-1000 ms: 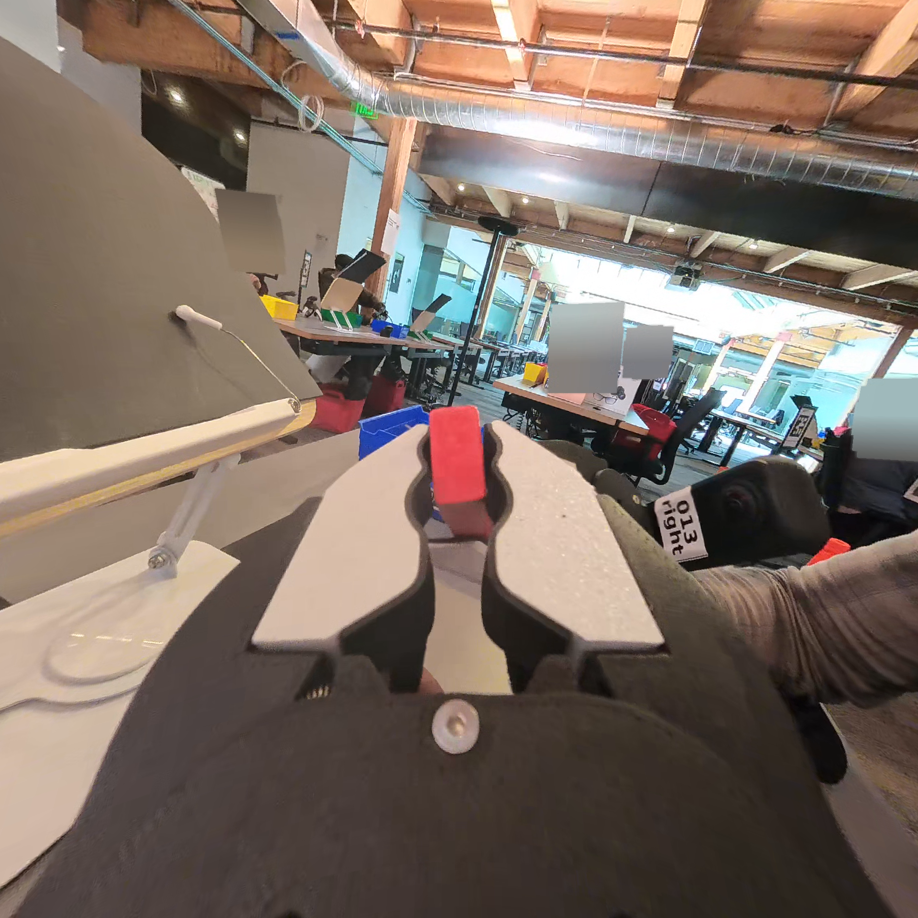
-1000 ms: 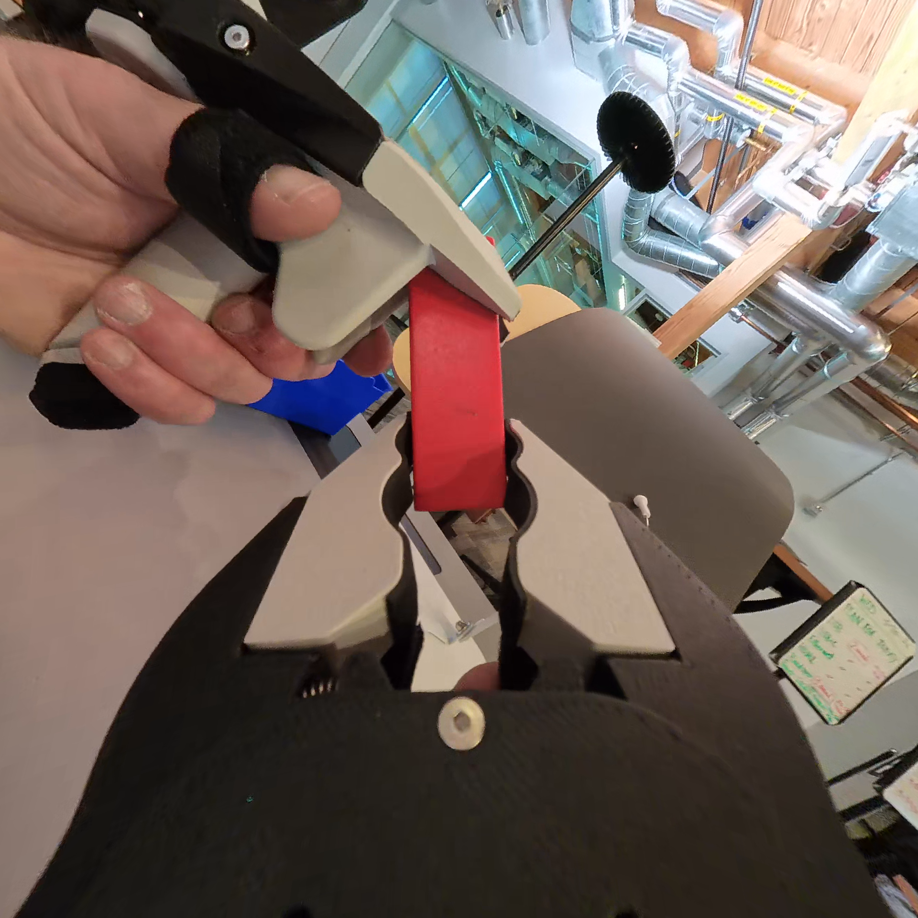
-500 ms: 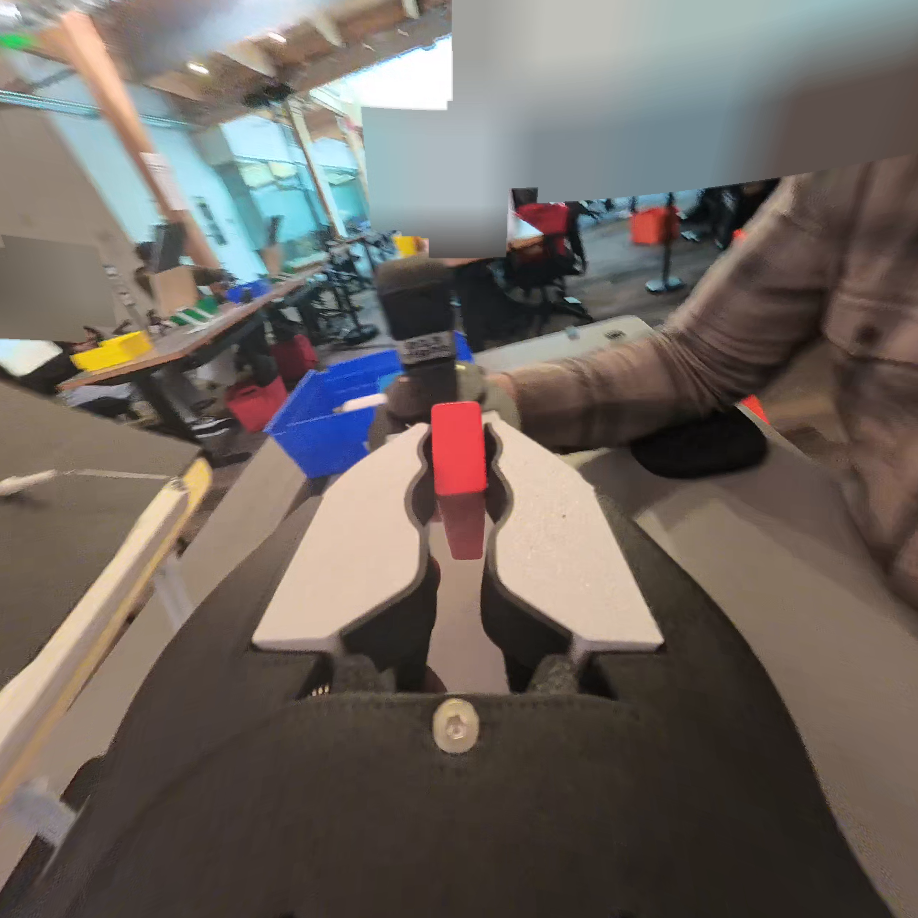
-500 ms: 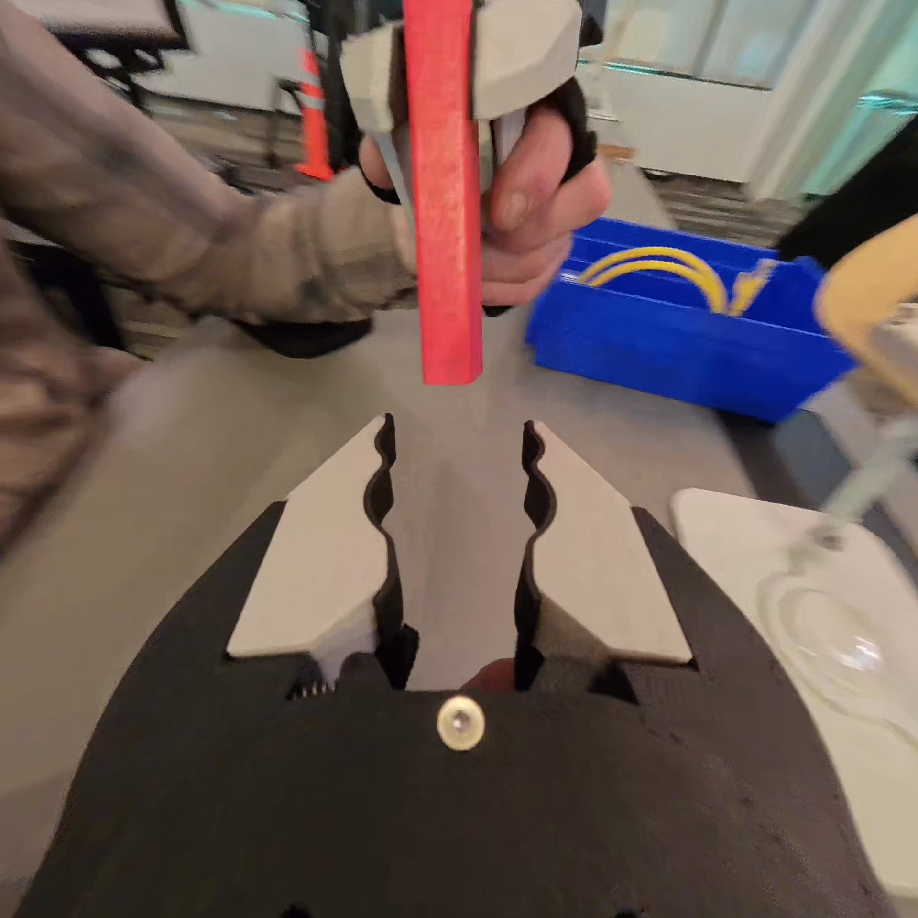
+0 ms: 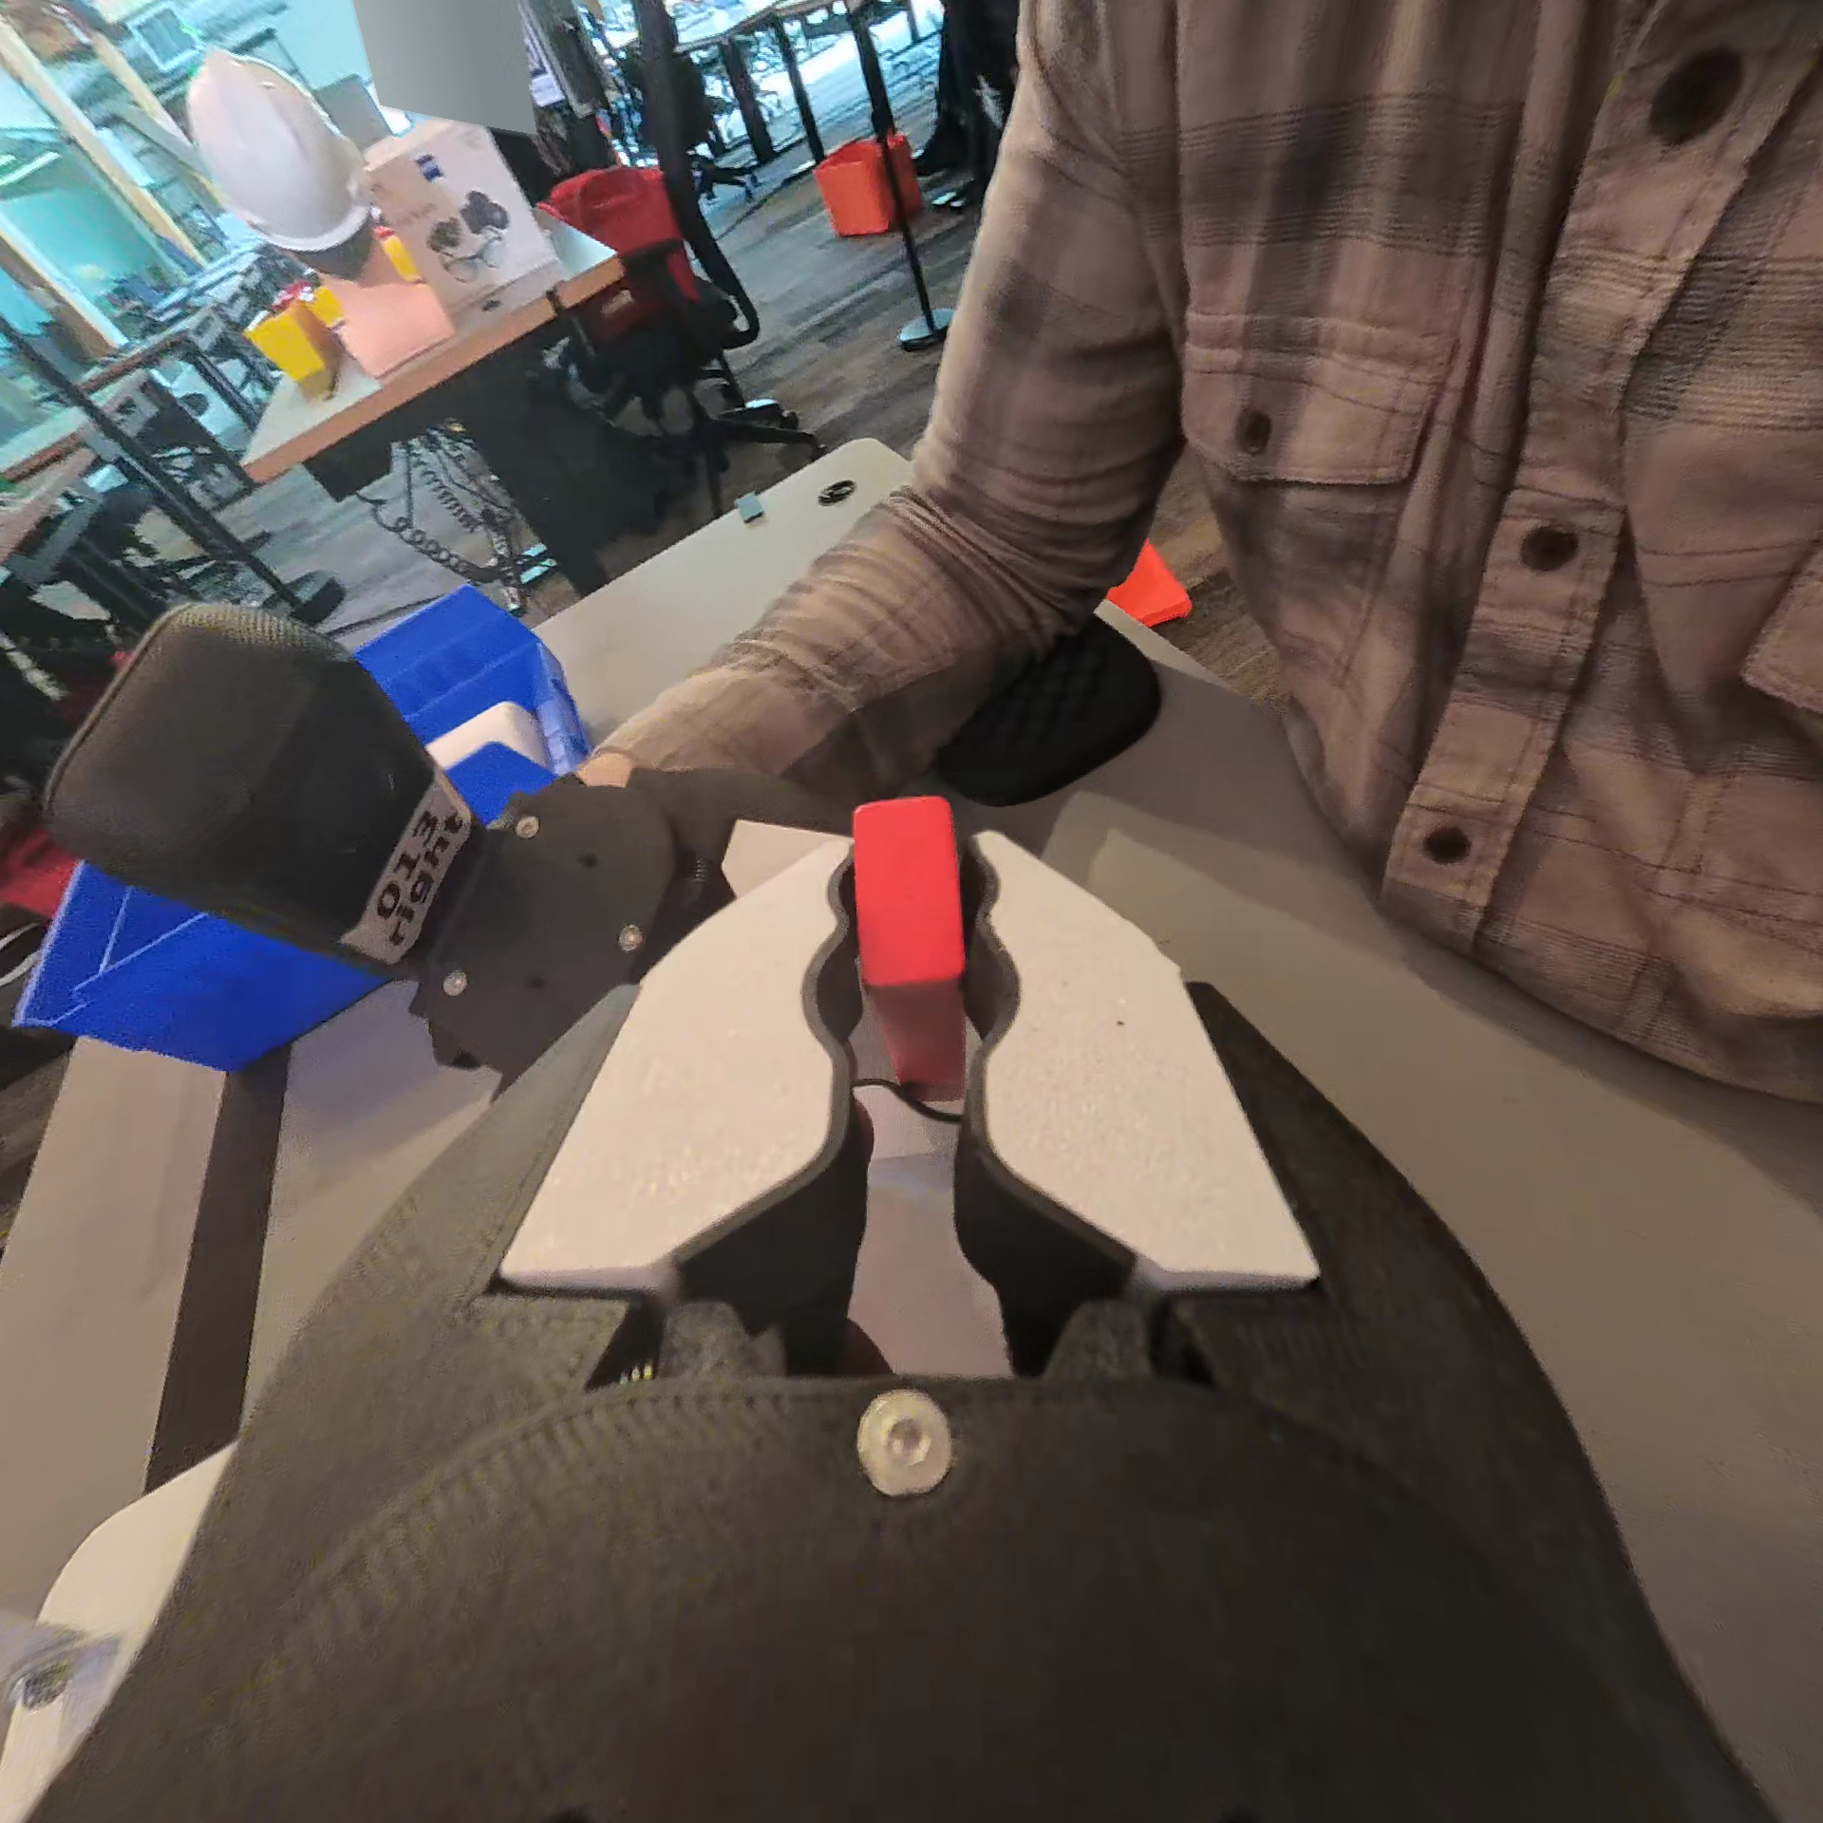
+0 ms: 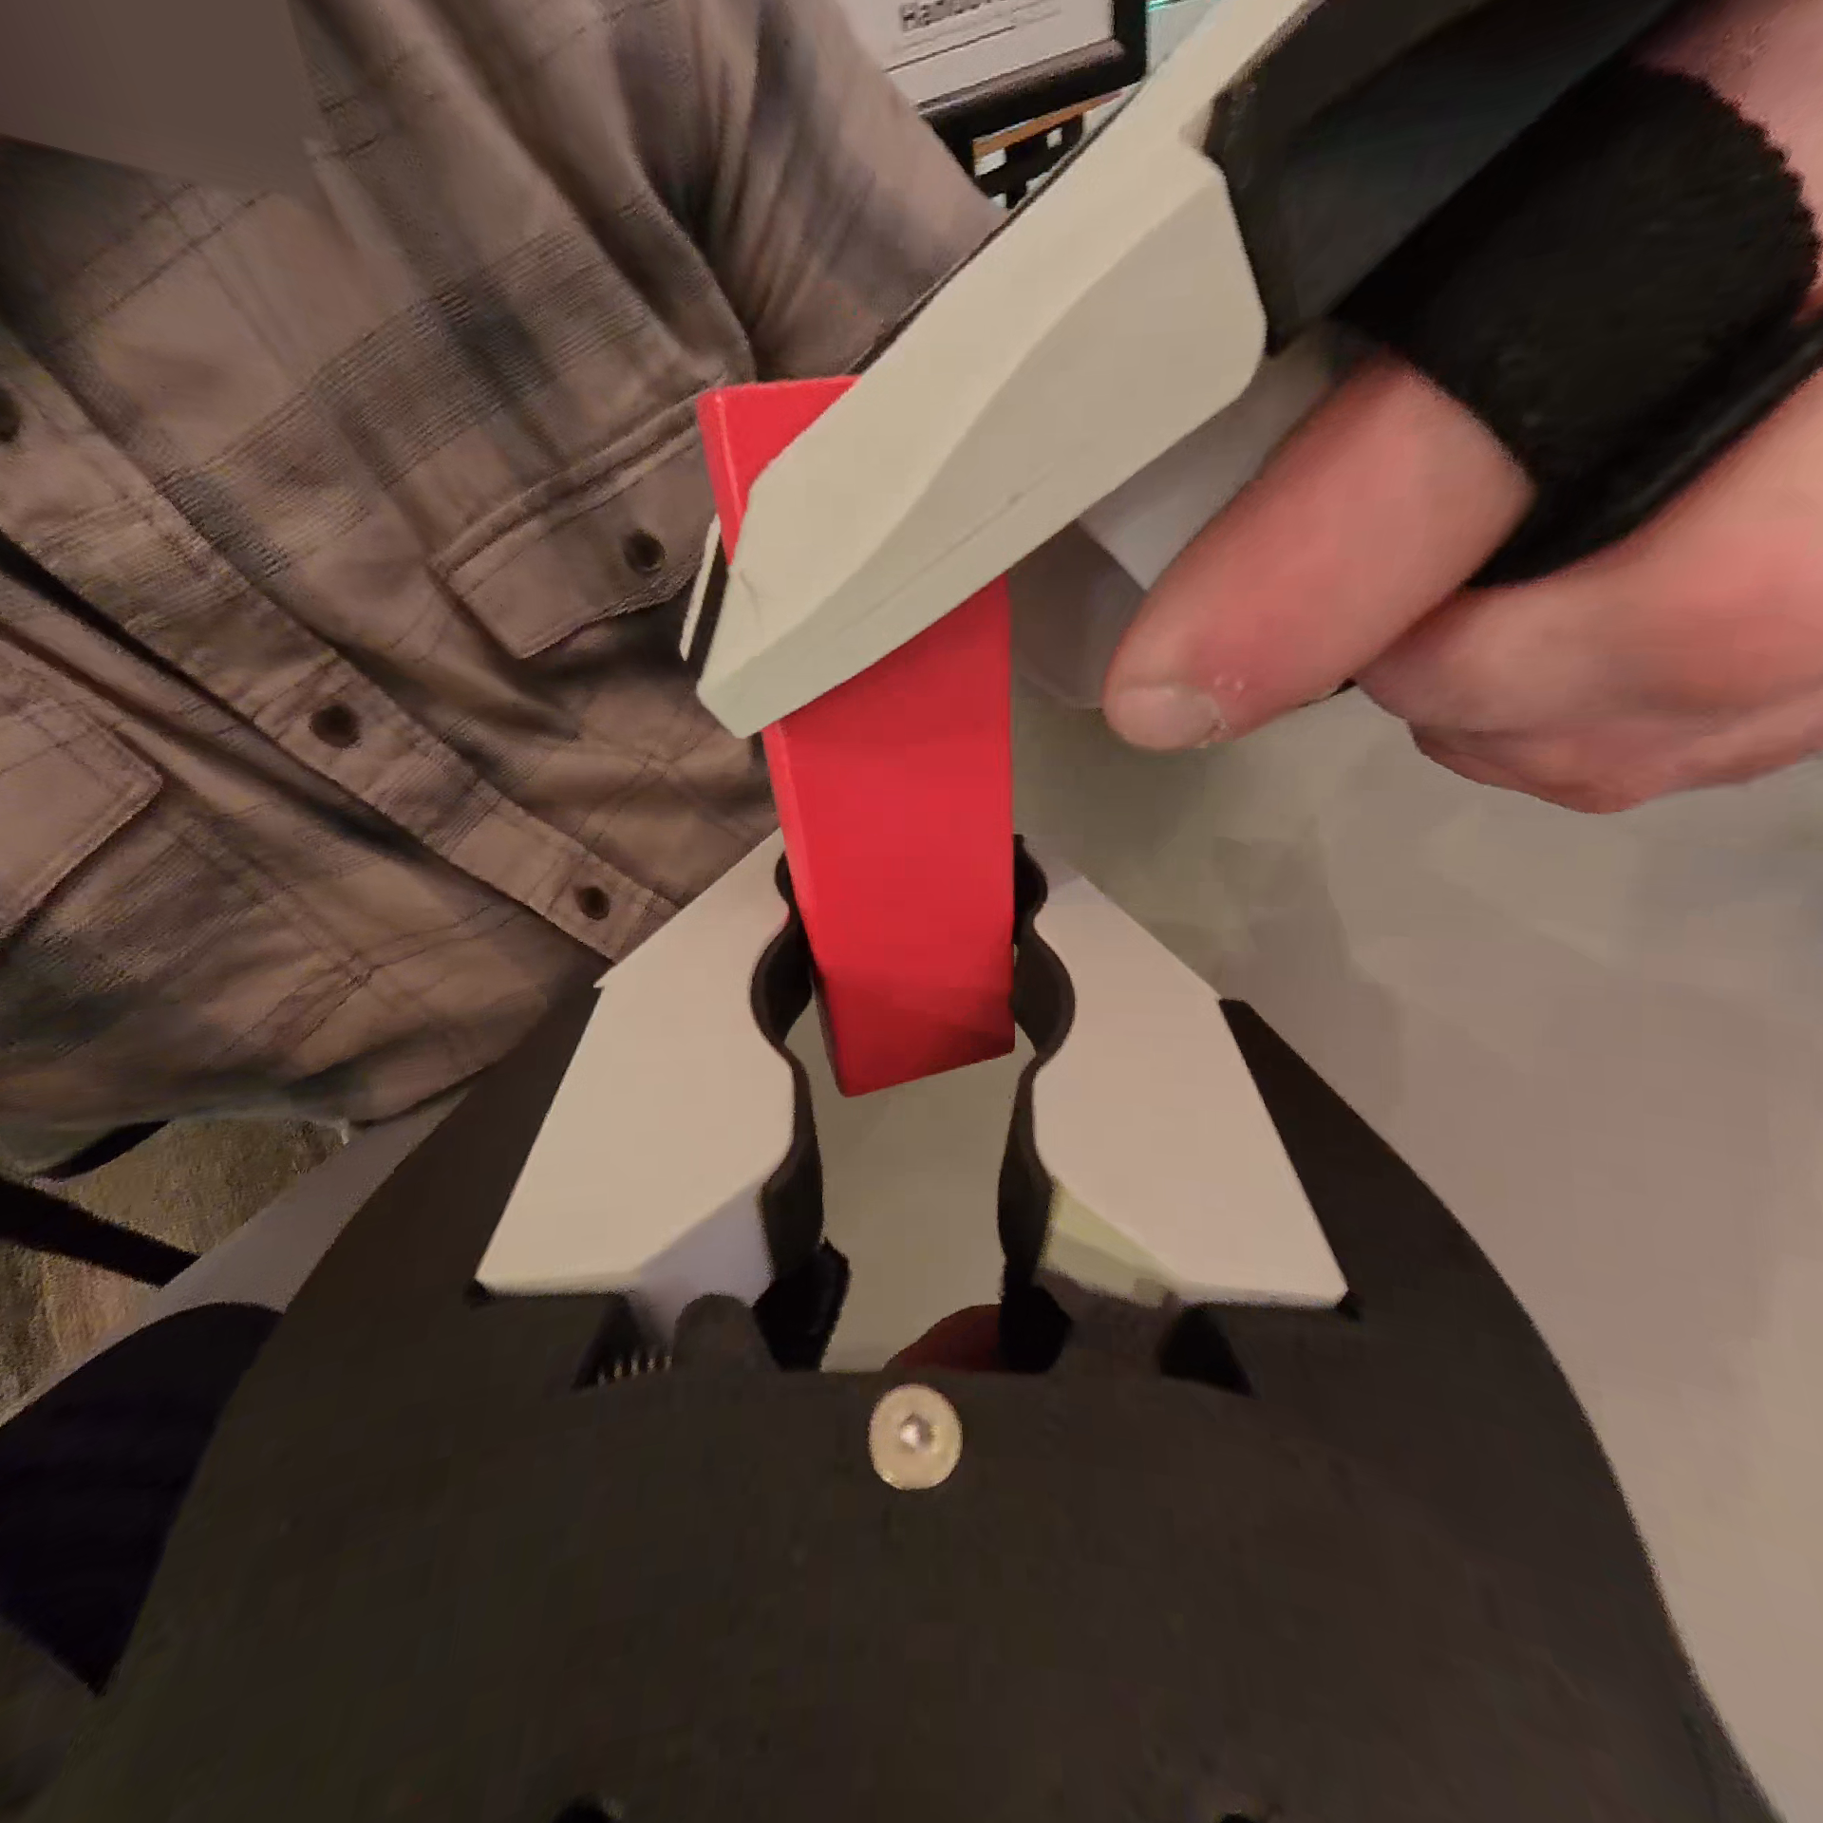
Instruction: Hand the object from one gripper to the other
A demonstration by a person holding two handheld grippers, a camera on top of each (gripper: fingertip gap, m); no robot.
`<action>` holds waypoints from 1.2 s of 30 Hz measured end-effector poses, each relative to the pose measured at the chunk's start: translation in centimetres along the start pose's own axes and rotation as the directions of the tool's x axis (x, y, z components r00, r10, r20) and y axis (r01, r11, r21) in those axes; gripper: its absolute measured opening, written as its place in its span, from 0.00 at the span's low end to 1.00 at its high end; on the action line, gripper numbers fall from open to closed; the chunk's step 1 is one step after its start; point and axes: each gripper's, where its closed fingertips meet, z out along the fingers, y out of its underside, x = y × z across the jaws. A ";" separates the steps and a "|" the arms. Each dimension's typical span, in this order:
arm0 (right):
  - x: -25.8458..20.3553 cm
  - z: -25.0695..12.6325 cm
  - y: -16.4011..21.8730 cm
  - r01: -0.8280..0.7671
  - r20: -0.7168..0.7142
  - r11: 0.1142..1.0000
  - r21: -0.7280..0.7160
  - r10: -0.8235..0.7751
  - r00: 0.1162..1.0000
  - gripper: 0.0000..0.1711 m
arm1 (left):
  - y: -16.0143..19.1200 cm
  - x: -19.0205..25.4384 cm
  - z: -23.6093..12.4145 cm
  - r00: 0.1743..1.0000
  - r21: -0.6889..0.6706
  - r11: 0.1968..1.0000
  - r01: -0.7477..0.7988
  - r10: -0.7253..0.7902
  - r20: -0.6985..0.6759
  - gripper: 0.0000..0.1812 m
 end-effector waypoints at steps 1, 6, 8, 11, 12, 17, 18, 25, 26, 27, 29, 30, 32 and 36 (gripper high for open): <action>-0.2 0.1 0.0 0.010 0.010 1.000 0.001 -0.010 1.000 0.20 | -0.1 0.1 0.1 1.000 -0.001 1.000 -0.003 0.003 -0.005 0.09; 0.8 -0.5 -0.5 0.055 -0.051 0.998 0.027 -0.053 0.997 0.20 | -0.2 -0.7 -0.3 0.999 0.007 1.000 -0.011 0.011 0.040 0.10; 1.9 -1.4 -0.9 0.079 -0.128 0.996 0.034 -0.074 0.989 0.19 | 0.0 -2.0 -0.9 0.992 0.001 1.000 -0.016 0.016 0.122 0.14; 4.3 -3.4 -1.8 0.125 -0.294 0.990 0.057 -0.103 0.950 0.19 | 0.7 -4.8 -2.0 0.963 -0.020 1.000 0.016 -0.011 0.269 0.32; 5.6 -4.6 -2.3 0.147 -0.387 0.987 0.069 -0.109 0.916 0.19 | 0.9 -5.7 -2.4 0.947 -0.011 0.999 0.030 -0.024 0.319 0.36; 10.6 -10.8 -3.6 0.220 -0.740 0.974 0.060 -0.105 0.665 0.19 | 1.1 -10.4 -5.0 0.823 0.096 0.992 0.081 -0.121 0.554 0.38; 11.3 -11.8 -3.8 0.237 -0.790 0.970 0.051 -0.106 0.604 0.19 | 1.3 -11.3 -5.5 0.788 0.116 0.989 0.090 -0.142 0.599 0.38; 14.7 -17.8 -3.7 0.243 -0.986 0.963 -0.115 -0.141 0.092 0.19 | 2.0 -14.5 -7.4 0.576 0.220 0.971 0.091 -0.232 0.784 0.34; 14.8 -18.2 -3.6 0.234 -0.987 0.961 -0.151 -0.161 0.025 0.19 | 2.1 -14.6 -7.4 0.559 0.231 0.969 0.093 -0.242 0.793 0.33; 15.0 -18.4 -3.5 0.217 -0.981 0.957 -0.193 -0.192 -0.026 0.19 | 2.3 -14.8 -7.5 0.531 0.232 0.968 0.094 -0.246 0.811 0.33; 15.1 -18.6 -3.4 0.187 -0.956 0.941 -0.281 -0.259 -0.135 0.19 | 2.6 -15.0 -7.5 0.498 0.234 0.968 0.097 -0.250 0.830 0.30; 15.2 -18.4 -3.4 0.174 -0.942 0.931 -0.321 -0.295 -0.163 0.19 | 2.8 -15.2 -7.6 0.481 0.238 0.966 0.105 -0.259 0.838 0.29; 15.1 -18.1 -3.5 0.157 -0.918 0.916 -0.368 -0.331 -0.219 0.19 | 3.0 -15.2 -7.5 0.465 0.235 0.965 0.112 -0.260 0.846 0.21; 14.9 -18.2 -4.0 0.142 -0.888 0.899 -0.413 -0.364 -0.279 0.19 | 3.3 -15.3 -7.9 0.431 0.248 0.961 0.122 -0.277 0.859 0.13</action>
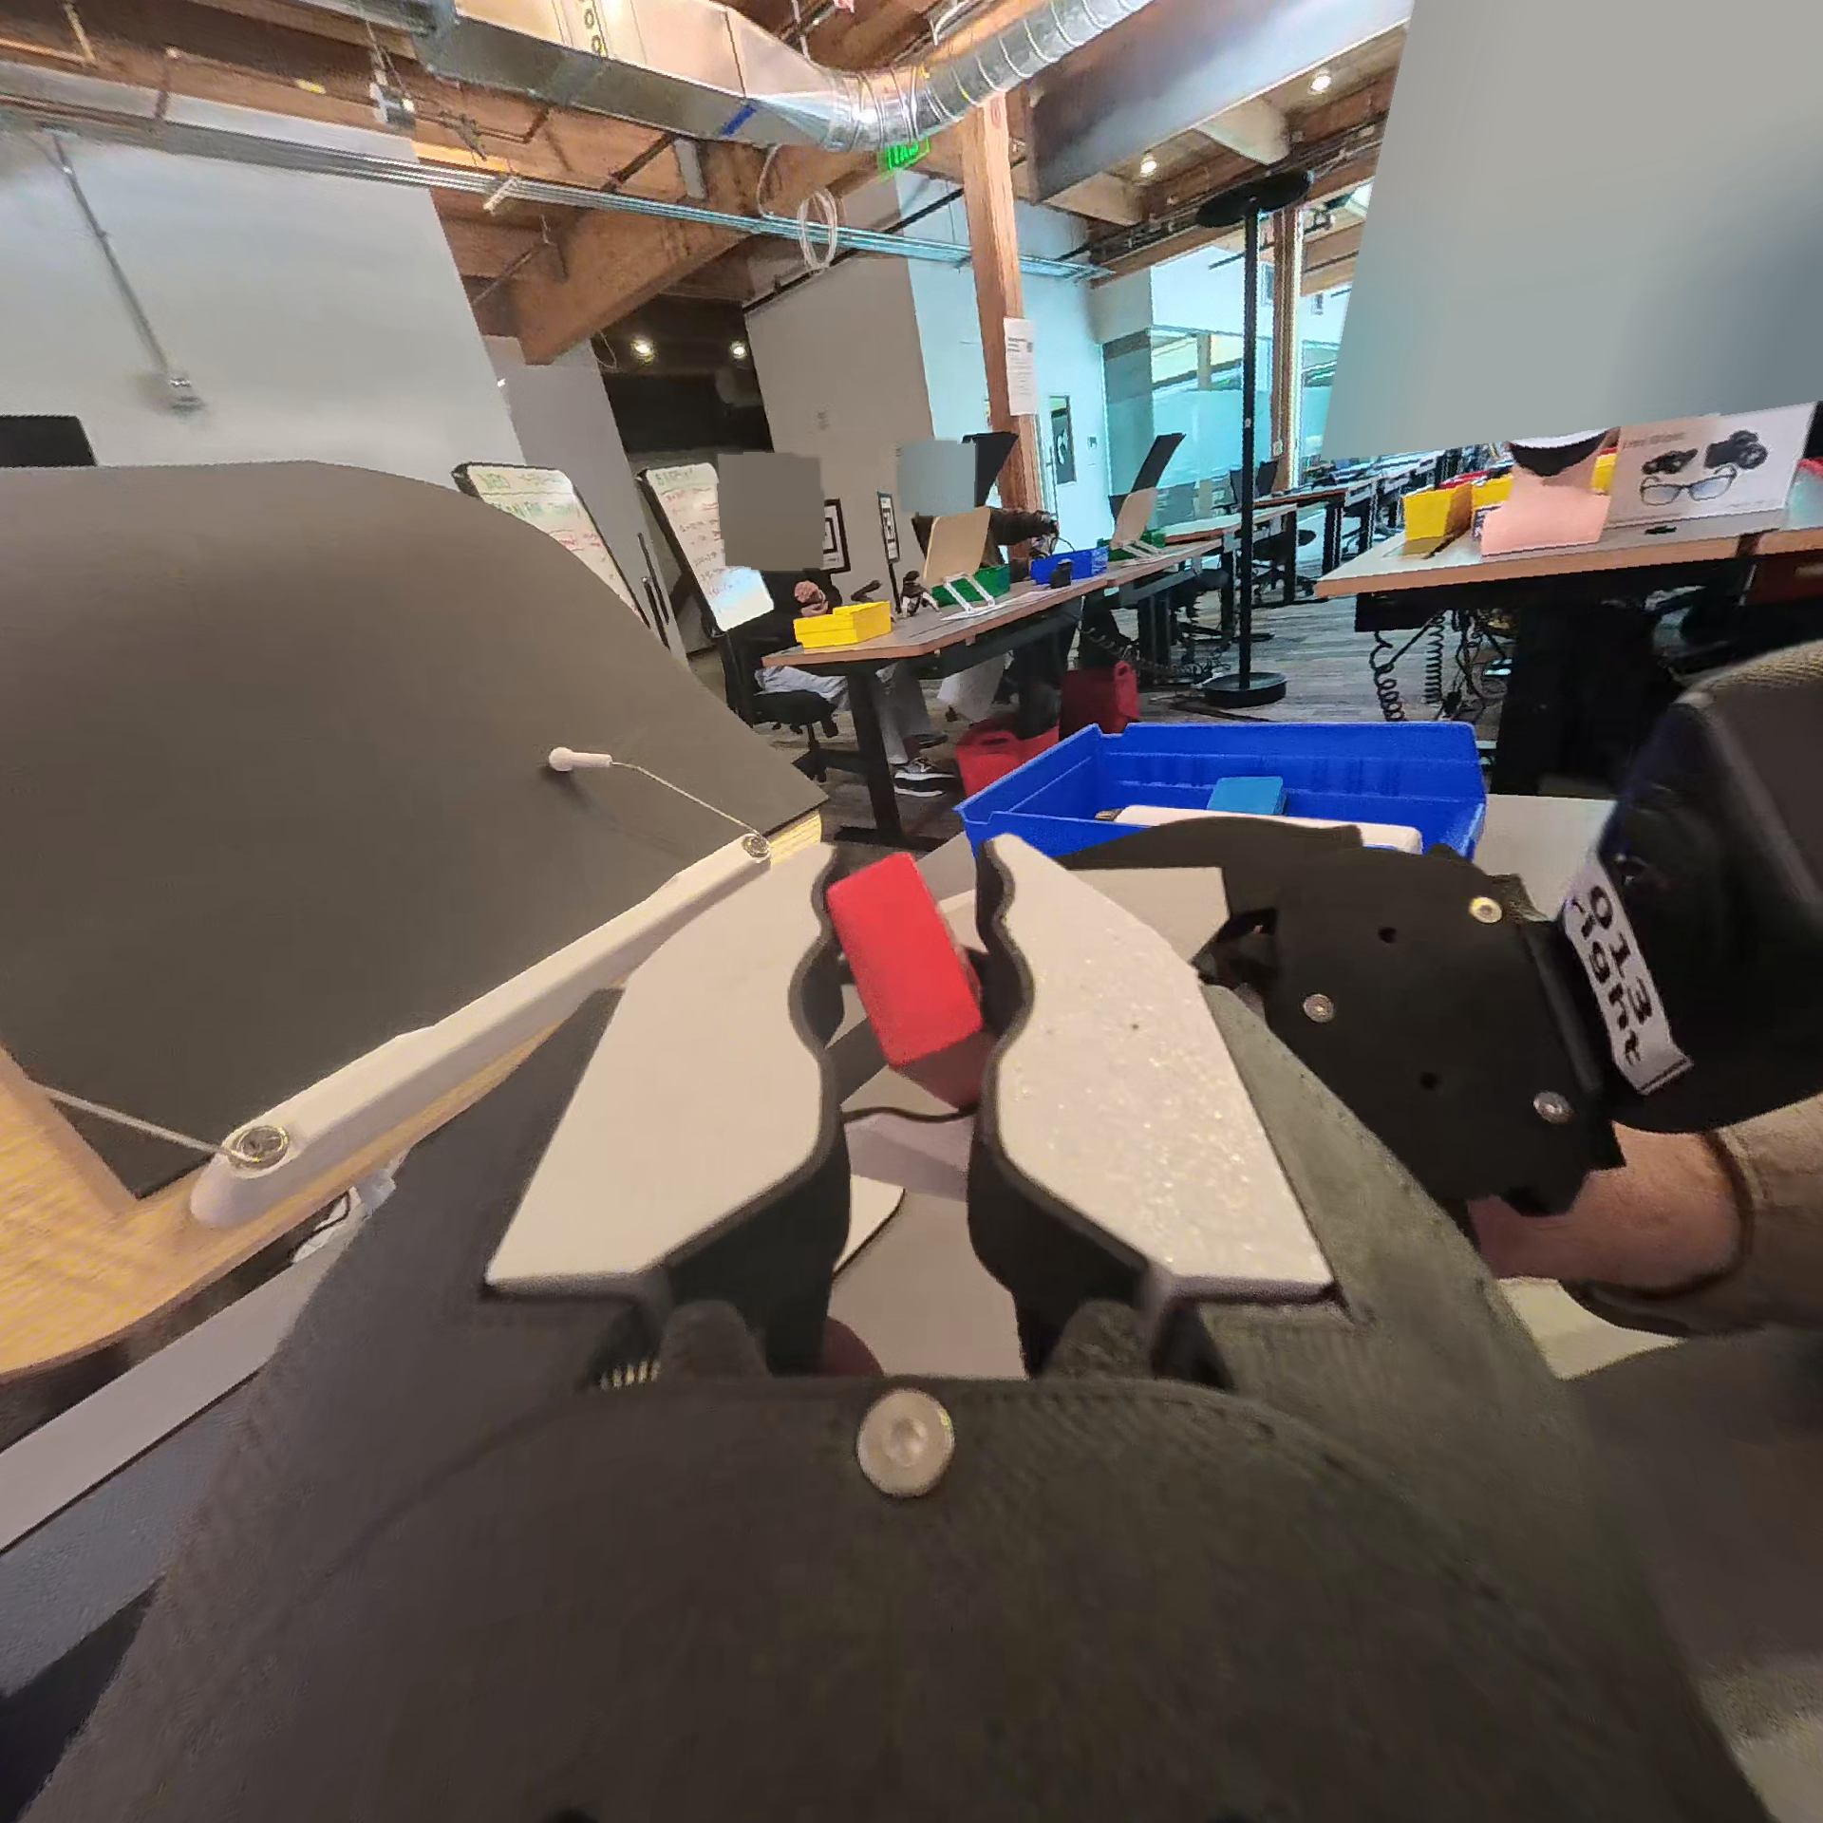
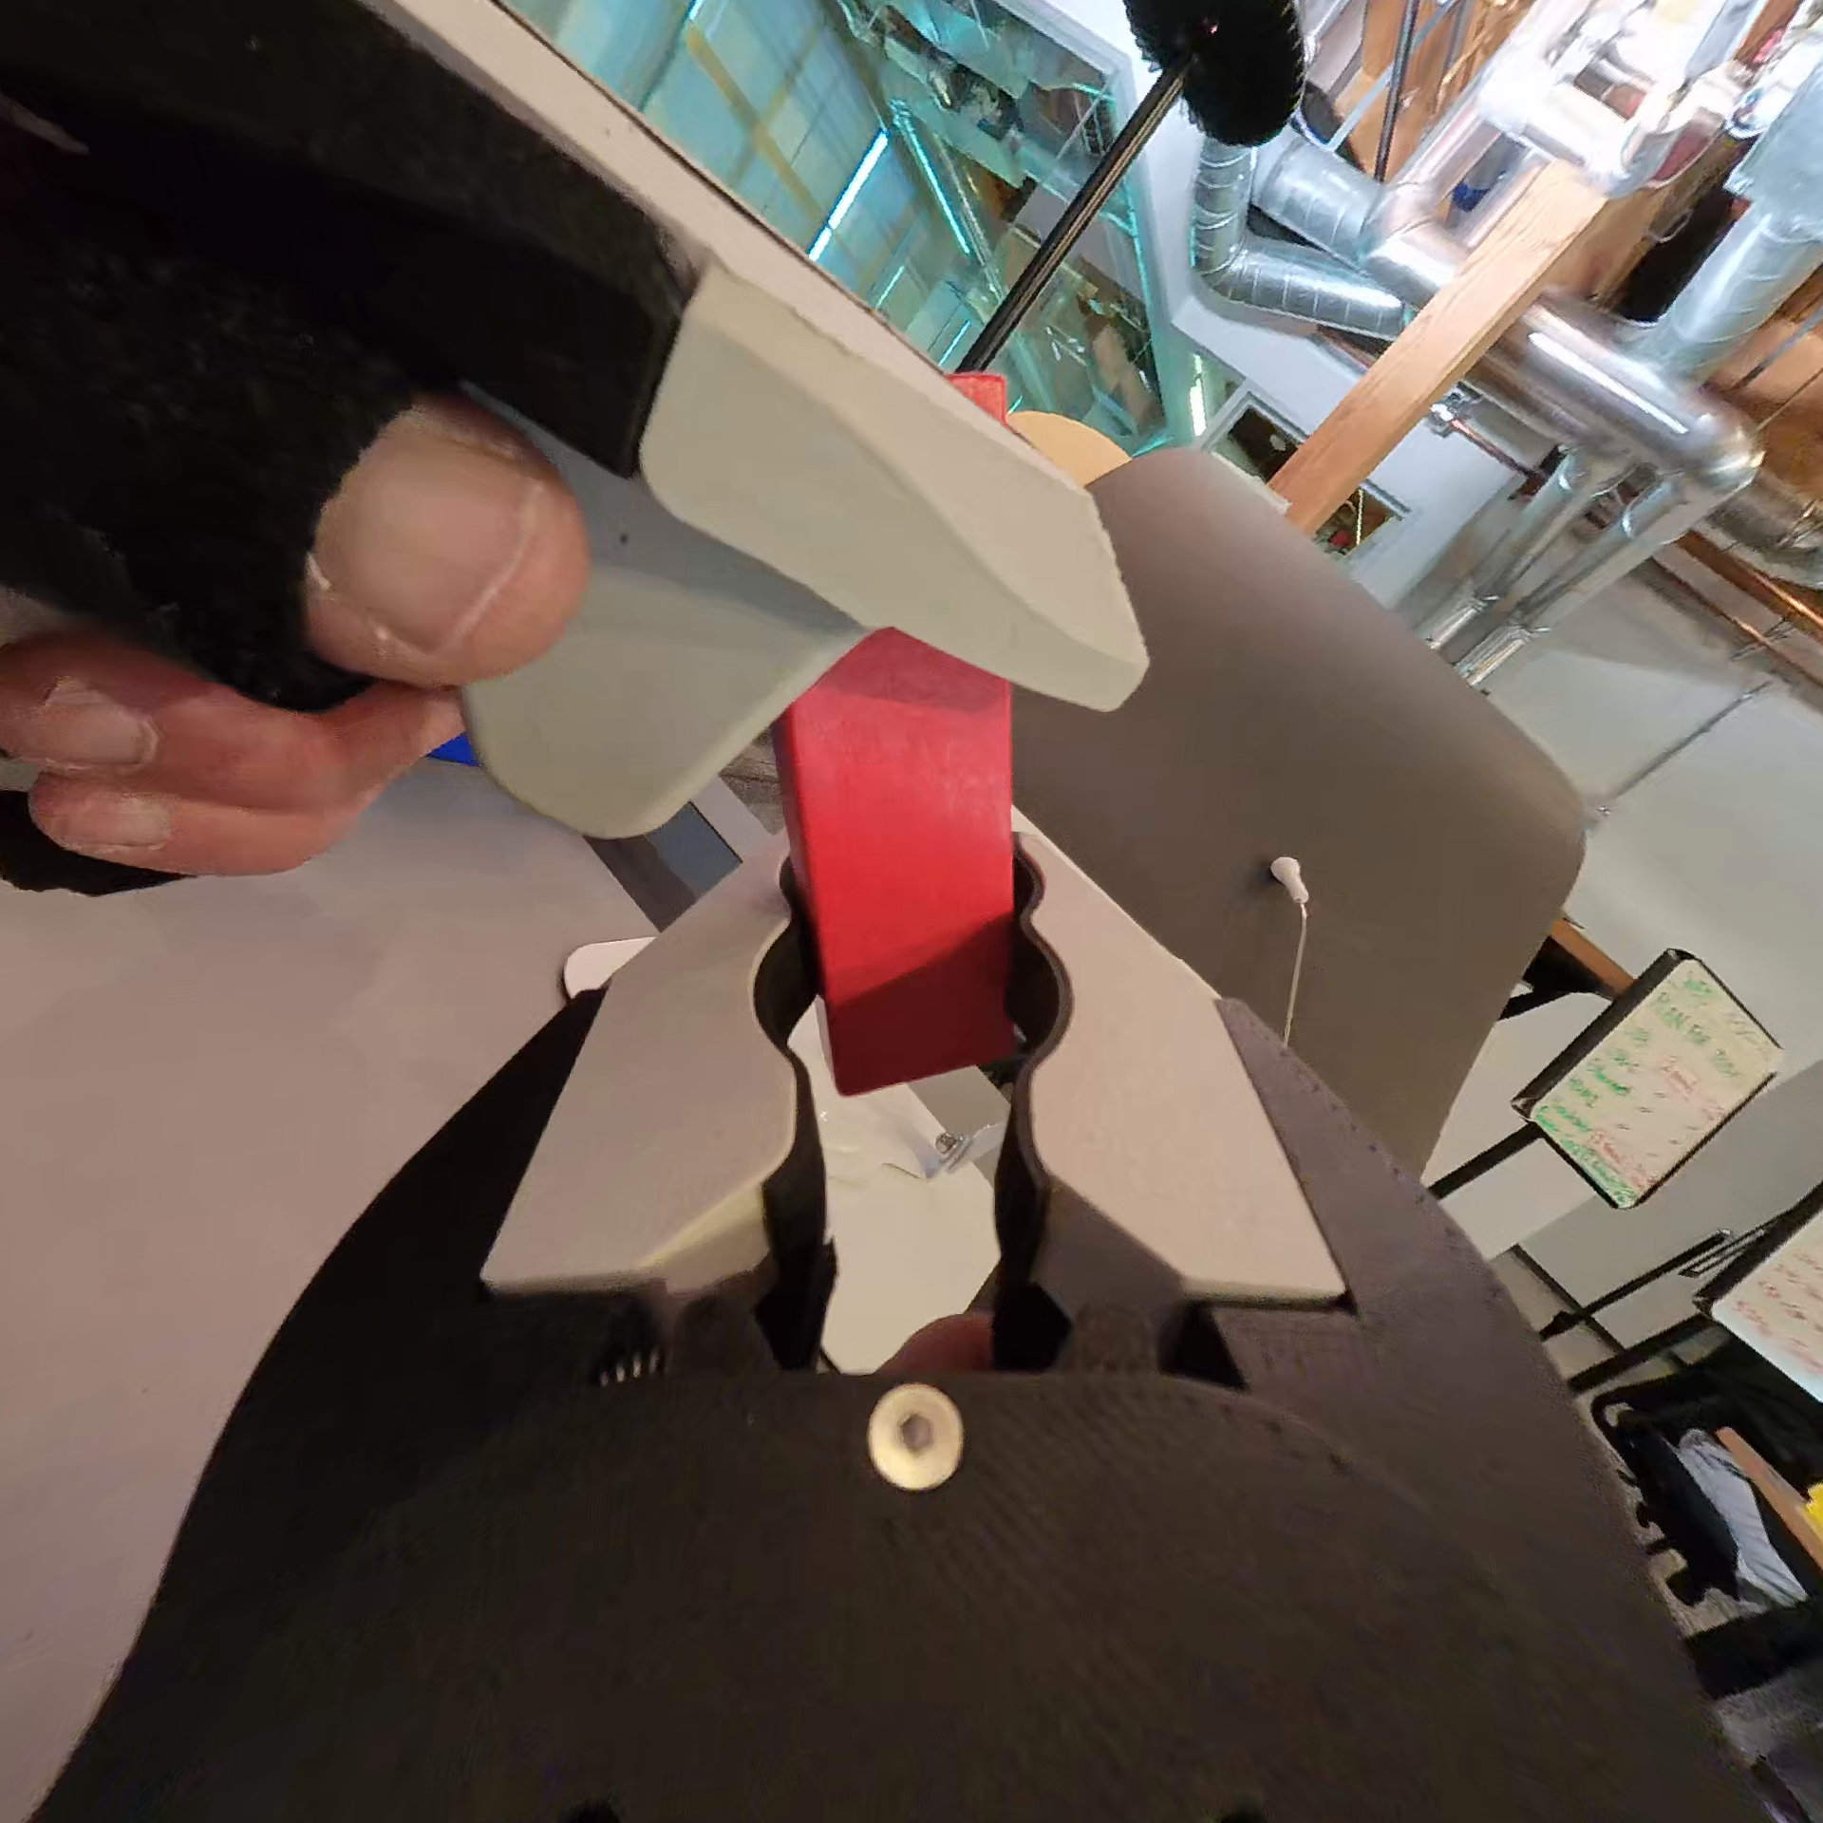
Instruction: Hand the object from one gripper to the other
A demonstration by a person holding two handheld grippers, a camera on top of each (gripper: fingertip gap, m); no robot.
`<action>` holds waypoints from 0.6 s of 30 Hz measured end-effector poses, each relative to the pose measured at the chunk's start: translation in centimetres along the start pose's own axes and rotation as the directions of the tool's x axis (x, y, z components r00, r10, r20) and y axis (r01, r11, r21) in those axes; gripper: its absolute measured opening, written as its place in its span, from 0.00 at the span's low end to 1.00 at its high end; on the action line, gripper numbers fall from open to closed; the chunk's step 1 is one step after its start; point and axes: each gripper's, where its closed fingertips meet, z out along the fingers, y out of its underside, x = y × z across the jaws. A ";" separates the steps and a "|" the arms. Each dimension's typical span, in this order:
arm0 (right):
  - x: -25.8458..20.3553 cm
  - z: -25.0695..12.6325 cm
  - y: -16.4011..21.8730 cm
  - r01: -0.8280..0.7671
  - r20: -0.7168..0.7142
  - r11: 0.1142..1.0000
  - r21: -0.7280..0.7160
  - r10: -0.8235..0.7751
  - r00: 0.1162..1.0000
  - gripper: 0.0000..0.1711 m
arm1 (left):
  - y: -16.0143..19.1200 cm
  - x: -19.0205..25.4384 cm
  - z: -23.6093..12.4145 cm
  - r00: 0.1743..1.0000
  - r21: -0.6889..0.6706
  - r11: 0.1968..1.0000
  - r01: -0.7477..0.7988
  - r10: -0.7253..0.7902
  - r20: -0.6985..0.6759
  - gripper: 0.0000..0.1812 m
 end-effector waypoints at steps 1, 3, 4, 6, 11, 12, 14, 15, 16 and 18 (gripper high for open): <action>0.0 0.0 0.0 0.003 -0.002 1.000 0.000 -0.003 1.000 0.19 | 0.0 0.0 0.0 1.000 -0.002 1.000 -0.001 0.001 0.004 0.13; 0.2 0.0 -0.1 0.015 -0.010 1.000 0.002 -0.015 1.000 0.19 | 0.0 0.0 0.0 1.000 0.000 1.000 -0.007 0.007 0.010 0.12; 0.2 0.0 -0.1 0.021 -0.014 1.000 0.002 -0.021 1.000 0.19 | 0.0 -0.1 0.0 1.000 0.000 1.000 -0.008 0.008 0.013 0.12; 0.4 -0.1 -0.3 0.050 -0.029 0.999 0.005 -0.050 0.998 0.19 | -0.2 -0.1 -0.1 1.000 0.003 1.000 -0.009 0.009 0.014 0.12; 1.3 -0.3 -0.6 0.141 -0.079 0.990 -0.002 -0.141 0.987 0.19 | -0.3 -0.8 -0.3 0.997 0.017 0.998 0.061 -0.061 0.050 0.11; 1.6 -0.4 -0.6 0.134 -0.093 0.991 -0.002 -0.134 0.987 0.19 | -0.3 -0.8 -0.2 0.996 0.017 0.997 0.078 -0.079 0.050 0.13; 2.3 -0.3 -0.3 0.082 -0.105 0.997 -0.012 -0.083 0.991 0.19 | 0.0 -0.8 -0.1 0.993 0.016 0.995 0.102 -0.103 0.056 0.18; 2.4 -0.3 -0.2 0.076 -0.110 0.997 -0.014 -0.077 0.991 0.19 | 0.0 -0.6 -0.1 0.991 0.027 0.992 0.120 -0.121 0.048 0.19; 2.5 -0.3 -0.2 0.075 -0.110 0.997 -0.011 -0.075 0.991 0.19 | -0.1 -0.4 -0.1 0.990 0.036 0.990 0.136 -0.137 0.036 0.18; 2.1 -0.3 -0.3 0.071 -0.104 0.997 -0.007 -0.071 0.992 0.19 | -0.1 -0.3 -0.1 0.987 0.046 0.987 0.157 -0.159 0.034 0.14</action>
